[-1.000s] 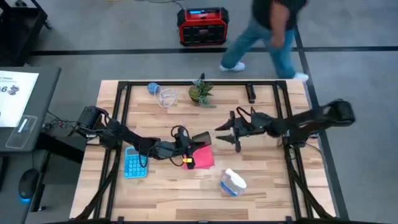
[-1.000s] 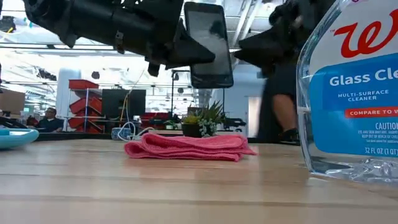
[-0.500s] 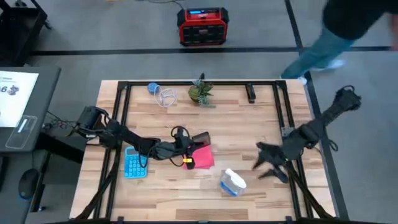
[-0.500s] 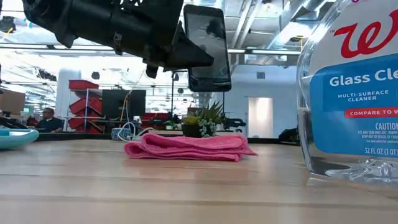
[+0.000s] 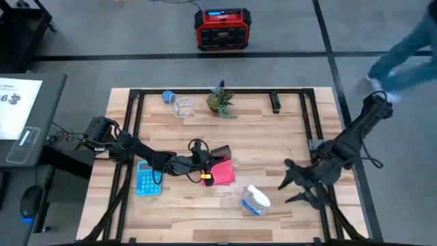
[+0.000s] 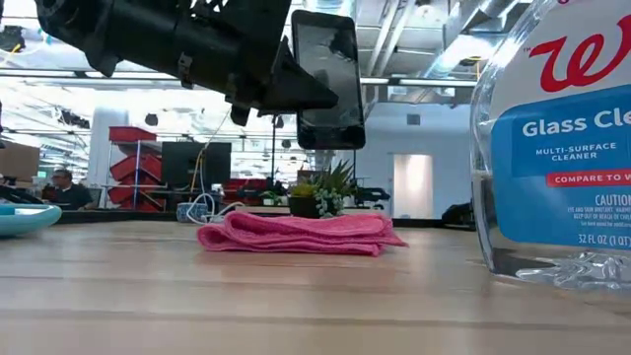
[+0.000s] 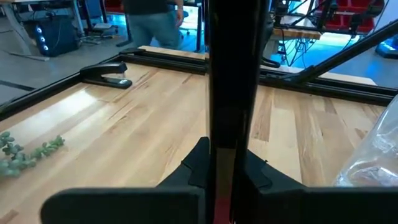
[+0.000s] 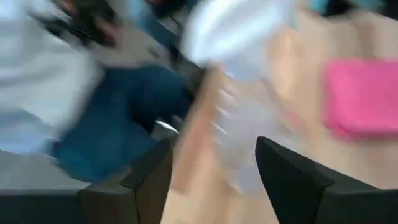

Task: Apply microfiber cloth
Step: Spray the front of the cellphone using the spray bottle

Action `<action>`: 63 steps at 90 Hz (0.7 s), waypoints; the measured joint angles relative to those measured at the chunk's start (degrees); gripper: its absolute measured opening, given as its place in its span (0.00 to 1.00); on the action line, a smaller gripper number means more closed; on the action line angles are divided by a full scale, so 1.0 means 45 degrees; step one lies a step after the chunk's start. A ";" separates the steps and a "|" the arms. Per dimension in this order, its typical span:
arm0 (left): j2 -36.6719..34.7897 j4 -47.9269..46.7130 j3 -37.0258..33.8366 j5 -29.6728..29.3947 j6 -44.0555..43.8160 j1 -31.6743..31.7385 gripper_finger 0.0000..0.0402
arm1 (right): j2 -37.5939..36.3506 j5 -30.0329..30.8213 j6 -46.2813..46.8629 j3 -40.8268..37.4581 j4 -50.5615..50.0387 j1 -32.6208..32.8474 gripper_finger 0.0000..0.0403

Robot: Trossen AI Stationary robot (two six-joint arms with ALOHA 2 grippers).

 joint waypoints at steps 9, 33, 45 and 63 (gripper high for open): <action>0.0000 -0.0005 0.0000 0.0009 -0.0014 0.0007 0.02 | 0.0519 -0.0001 0.0208 0.0014 -0.0943 -0.0523 0.67; -0.0005 -0.0058 0.0000 -0.0047 -0.0553 -0.0081 0.02 | 0.2138 -0.1297 -0.3971 0.0006 0.0001 -0.1617 0.81; -0.0131 -0.0019 0.0005 -0.1215 -0.0344 -0.0767 0.02 | 0.2299 -0.1302 -0.5161 0.0003 0.0996 -0.1921 0.83; -0.0209 -0.0262 0.0005 -0.1650 -0.0351 -0.1119 0.02 | 0.2294 -0.1270 -0.5976 0.0008 0.2555 -0.2271 0.84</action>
